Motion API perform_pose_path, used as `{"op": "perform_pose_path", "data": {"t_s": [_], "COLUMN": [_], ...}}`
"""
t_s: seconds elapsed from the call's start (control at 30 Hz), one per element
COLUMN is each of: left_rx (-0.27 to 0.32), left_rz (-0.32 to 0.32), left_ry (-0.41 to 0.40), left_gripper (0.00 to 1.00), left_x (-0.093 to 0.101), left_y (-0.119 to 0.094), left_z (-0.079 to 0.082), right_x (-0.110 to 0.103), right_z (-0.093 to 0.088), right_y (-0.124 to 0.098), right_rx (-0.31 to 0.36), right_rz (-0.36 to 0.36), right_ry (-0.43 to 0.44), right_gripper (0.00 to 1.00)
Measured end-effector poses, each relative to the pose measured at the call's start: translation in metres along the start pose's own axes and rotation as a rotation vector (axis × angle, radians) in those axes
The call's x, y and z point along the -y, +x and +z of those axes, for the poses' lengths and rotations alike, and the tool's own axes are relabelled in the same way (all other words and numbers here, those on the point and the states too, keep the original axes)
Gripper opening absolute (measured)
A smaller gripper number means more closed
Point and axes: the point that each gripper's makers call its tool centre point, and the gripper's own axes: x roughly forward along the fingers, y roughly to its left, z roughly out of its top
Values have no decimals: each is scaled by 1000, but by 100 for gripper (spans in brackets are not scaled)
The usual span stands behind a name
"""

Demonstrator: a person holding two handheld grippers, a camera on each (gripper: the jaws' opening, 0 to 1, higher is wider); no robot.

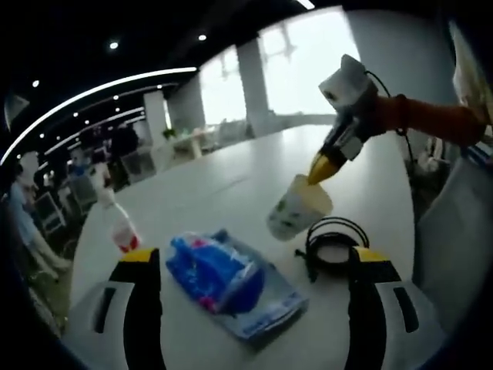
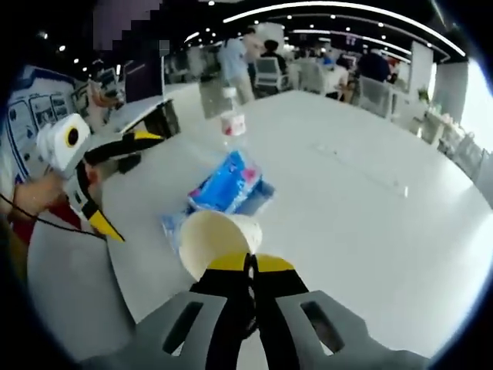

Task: Arrange the tabletop items into an orderly group along one side of the table until the central work area is clear of visible clutter.

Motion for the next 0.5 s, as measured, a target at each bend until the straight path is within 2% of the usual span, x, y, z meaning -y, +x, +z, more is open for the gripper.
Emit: {"op": "perform_pose_path", "data": {"t_s": [0.1,0.2,0.23,0.5], "left_rx": [4,12,28,25], "left_rz": [-18,-32,-58,-103], "left_ry": [1,17,13,70], "left_gripper": [99,99,99,96], "left_x": [5,11,17,34], "left_y": [2,3,4,9], "left_z": [0,1,4,8], "right_x": [-7,-19,-21,-38], "right_z": [0,-5,-5,2], "right_y": [-2,-6,-6,-13], "right_rx": [-21,-69,-75,-77], "right_rz": [13,60,67,106], "right_ry": [46,143,162,179], "right_gripper": [1,1,1,2]}}
